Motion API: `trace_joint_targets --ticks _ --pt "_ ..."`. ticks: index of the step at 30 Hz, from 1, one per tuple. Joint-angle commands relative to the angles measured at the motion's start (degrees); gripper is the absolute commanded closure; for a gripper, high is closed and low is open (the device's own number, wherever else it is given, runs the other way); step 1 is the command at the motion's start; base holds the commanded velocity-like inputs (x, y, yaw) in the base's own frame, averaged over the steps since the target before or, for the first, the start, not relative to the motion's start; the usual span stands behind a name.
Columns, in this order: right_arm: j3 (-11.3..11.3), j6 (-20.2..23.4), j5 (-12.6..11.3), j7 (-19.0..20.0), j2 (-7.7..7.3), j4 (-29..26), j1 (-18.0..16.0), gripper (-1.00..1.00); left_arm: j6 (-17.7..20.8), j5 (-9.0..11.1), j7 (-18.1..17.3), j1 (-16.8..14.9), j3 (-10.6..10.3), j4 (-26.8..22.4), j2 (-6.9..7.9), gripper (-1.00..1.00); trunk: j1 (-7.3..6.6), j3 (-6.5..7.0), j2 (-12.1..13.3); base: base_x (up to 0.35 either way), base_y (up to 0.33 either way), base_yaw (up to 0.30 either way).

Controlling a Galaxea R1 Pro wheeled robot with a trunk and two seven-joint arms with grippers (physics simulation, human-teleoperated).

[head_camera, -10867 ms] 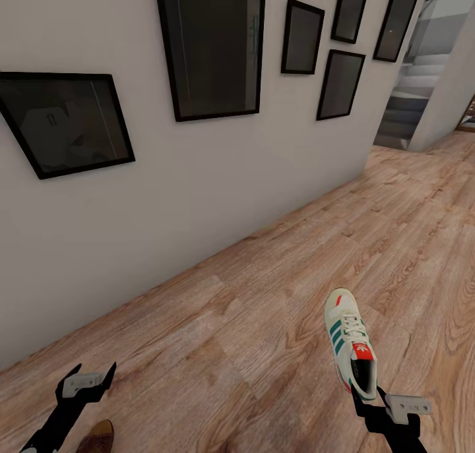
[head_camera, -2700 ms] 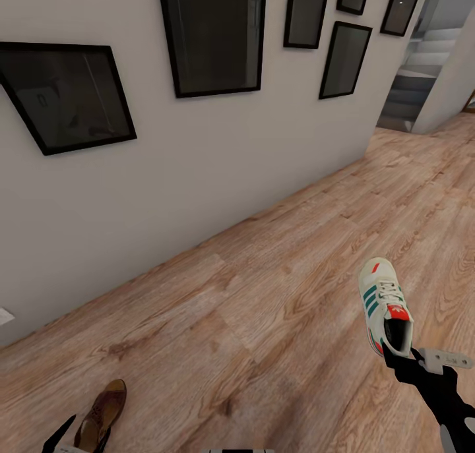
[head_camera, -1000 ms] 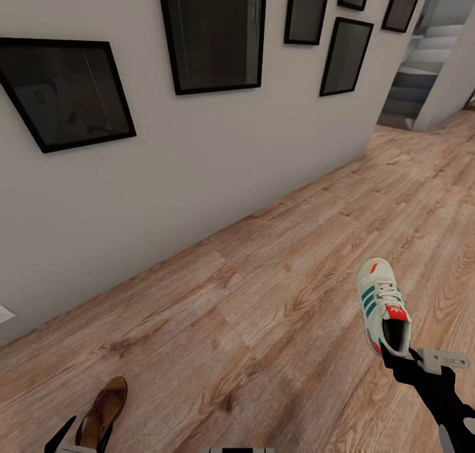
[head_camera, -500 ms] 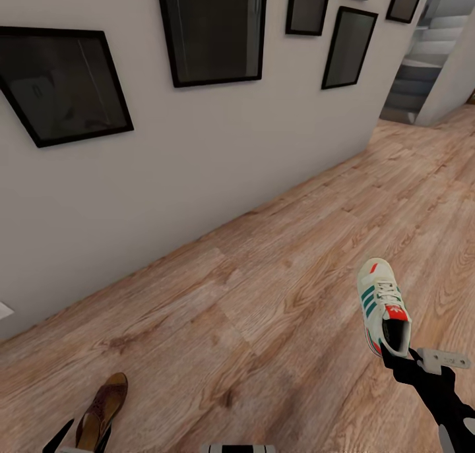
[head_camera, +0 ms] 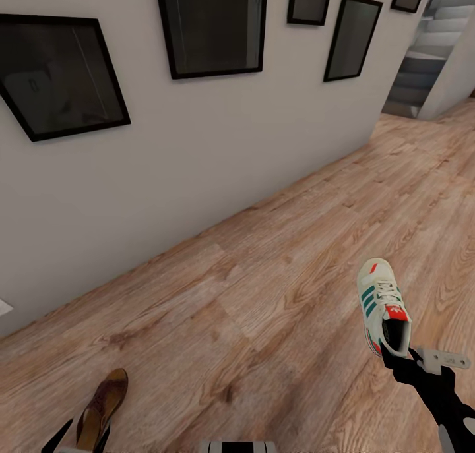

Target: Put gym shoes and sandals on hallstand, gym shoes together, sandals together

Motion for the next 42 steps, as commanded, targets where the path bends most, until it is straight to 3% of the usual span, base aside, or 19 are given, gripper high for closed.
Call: trace_joint_targets --ticks 1,42 --pt "0.00 0.01 -0.09 -0.07 0.00 0.00 0.00 1.00 0.00 0.00 0.00 0.00 0.03 0.00 0.02 -1.00 0.00 -0.09 0.00 0.000 0.000 0.000" --pt "-0.09 0.01 -0.02 -0.21 0.00 0.02 0.00 1.00 0.00 0.08 -0.53 0.00 0.17 -0.10 0.56 -1.00 0.00 -3.77 0.00 0.000 0.000 0.000"
